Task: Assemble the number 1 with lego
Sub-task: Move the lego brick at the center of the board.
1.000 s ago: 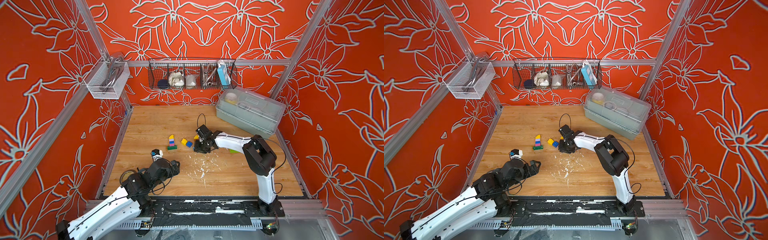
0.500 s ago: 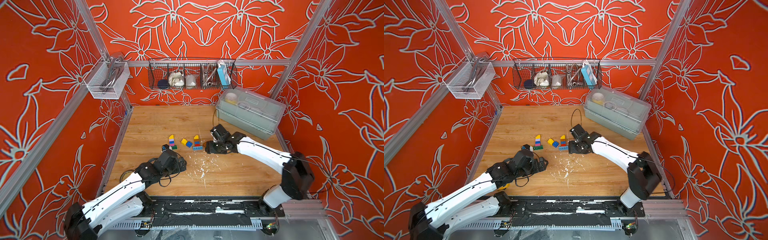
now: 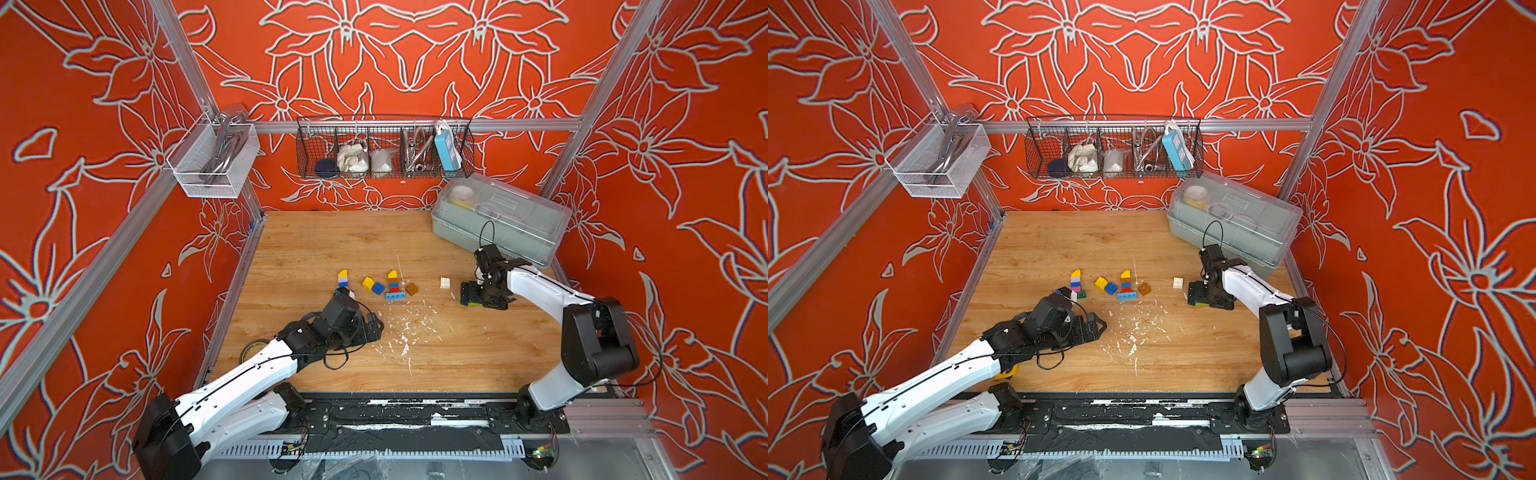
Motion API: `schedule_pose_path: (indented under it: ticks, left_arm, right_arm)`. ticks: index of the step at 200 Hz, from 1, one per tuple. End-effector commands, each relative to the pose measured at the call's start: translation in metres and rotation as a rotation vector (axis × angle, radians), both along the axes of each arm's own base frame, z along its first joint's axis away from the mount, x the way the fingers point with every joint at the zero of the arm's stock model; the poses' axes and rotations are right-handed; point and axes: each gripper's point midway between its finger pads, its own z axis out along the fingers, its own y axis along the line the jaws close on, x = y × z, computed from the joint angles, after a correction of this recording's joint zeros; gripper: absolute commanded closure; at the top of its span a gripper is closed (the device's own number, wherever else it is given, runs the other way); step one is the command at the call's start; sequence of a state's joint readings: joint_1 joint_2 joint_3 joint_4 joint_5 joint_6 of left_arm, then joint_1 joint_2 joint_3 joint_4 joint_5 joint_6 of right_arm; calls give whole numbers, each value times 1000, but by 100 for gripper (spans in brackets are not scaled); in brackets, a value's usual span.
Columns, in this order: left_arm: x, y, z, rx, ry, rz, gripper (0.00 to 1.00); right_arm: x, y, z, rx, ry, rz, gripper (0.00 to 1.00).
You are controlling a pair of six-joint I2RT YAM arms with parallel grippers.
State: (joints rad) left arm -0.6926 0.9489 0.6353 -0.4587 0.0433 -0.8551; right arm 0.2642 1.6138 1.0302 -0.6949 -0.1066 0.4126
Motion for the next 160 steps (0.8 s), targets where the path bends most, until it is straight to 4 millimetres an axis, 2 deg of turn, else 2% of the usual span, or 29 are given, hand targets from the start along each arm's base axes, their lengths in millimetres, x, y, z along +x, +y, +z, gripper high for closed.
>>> schedule_pose_path:
  ticks: [1, 6, 18, 54, 82, 141, 160]
  left_arm:
    - [4, -5, 0, 1, 1, -19, 1]
    - [5, -6, -7, 19, 24, -21, 1]
    - [6, -7, -10, 30, 38, -24, 1]
    - [9, -10, -12, 42, 44, -26, 1]
    - [9, -8, -11, 38, 38, -21, 1]
    - [9, -6, -9, 28, 20, -12, 1]
    - [8, -6, -9, 26, 16, -11, 1]
  right_arm:
    - [8, 5, -2, 40, -10, 35, 4]
    - [10, 5, -3, 38, -11, 33, 3]
    - [13, 4, -5, 21, -3, 30, 2]
    - [21, -10, -19, -76, 32, -3, 3]
    - [28, -10, -29, -79, 21, -19, 7]
    - [36, -6, -41, -90, 41, -40, 23]
    - [32, -2, -45, -67, 57, -48, 33]
